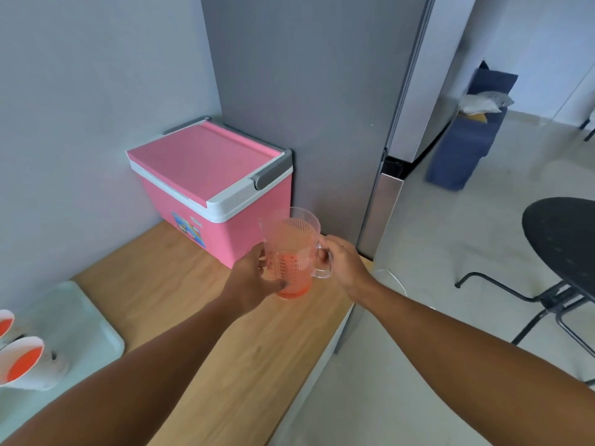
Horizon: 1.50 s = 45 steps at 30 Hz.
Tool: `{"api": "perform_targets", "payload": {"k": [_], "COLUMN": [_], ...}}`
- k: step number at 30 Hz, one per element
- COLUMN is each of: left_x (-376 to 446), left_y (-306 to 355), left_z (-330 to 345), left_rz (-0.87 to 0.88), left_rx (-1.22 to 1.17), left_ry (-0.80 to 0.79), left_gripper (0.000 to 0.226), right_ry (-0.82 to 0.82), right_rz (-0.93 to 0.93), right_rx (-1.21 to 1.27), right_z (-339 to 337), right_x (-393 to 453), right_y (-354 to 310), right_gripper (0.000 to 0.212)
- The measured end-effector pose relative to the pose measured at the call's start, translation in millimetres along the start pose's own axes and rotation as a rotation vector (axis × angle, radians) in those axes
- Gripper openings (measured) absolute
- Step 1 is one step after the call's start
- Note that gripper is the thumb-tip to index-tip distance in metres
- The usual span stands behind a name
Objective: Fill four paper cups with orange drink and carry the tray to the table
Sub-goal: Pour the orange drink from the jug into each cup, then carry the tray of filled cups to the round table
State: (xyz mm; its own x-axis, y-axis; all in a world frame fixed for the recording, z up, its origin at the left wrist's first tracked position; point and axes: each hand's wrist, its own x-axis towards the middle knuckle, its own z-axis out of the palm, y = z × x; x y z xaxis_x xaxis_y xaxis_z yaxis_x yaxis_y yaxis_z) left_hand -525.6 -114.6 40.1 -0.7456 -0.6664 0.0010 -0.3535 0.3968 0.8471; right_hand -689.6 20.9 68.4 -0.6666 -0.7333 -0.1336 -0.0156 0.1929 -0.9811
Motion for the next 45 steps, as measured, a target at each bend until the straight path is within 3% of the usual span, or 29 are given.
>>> {"api": "perform_targets", "payload": {"k": [12,28,34,38,40,45], "left_x": [46.3,68.7,66.3,44.6,24.0,-48.0], "left_y": [-8.6,-15.6,-13.4,-23.4,-33.0,-62.2], "left_z": [8.6,47.4,58.7,62.9,63.3,48.7], "left_rz": [-0.082,-0.274,-0.295,-0.343,-0.385,-0.460], "left_rx": [0.006,-0.015,0.023,0.048,0.055,0.180], "left_ry": [0.121,0.360,0.421,0.480,0.497,0.520], "left_gripper": [0.073,0.083,0.090,0.101,0.088,0.051], "right_ry": [-0.141,-0.316,-0.271,-0.143,-0.161,-0.453], "right_rz": [-0.013,-0.088,-0.114,-0.123,-0.076,-0.146], "right_rx": [-0.028,-0.103,-0.221,-0.298,-0.361,-0.723], "right_z": [6.2,-6.6,-14.7,-31.0,-41.7,-53.0], "right_x": [88.2,148.3,152.8,141.1,133.1,100.2], "right_y": [1.8,13.6,12.9,39.0,62.0,97.0], "right_gripper": [0.042,0.037,0.030,0.045,0.055,0.041]}}
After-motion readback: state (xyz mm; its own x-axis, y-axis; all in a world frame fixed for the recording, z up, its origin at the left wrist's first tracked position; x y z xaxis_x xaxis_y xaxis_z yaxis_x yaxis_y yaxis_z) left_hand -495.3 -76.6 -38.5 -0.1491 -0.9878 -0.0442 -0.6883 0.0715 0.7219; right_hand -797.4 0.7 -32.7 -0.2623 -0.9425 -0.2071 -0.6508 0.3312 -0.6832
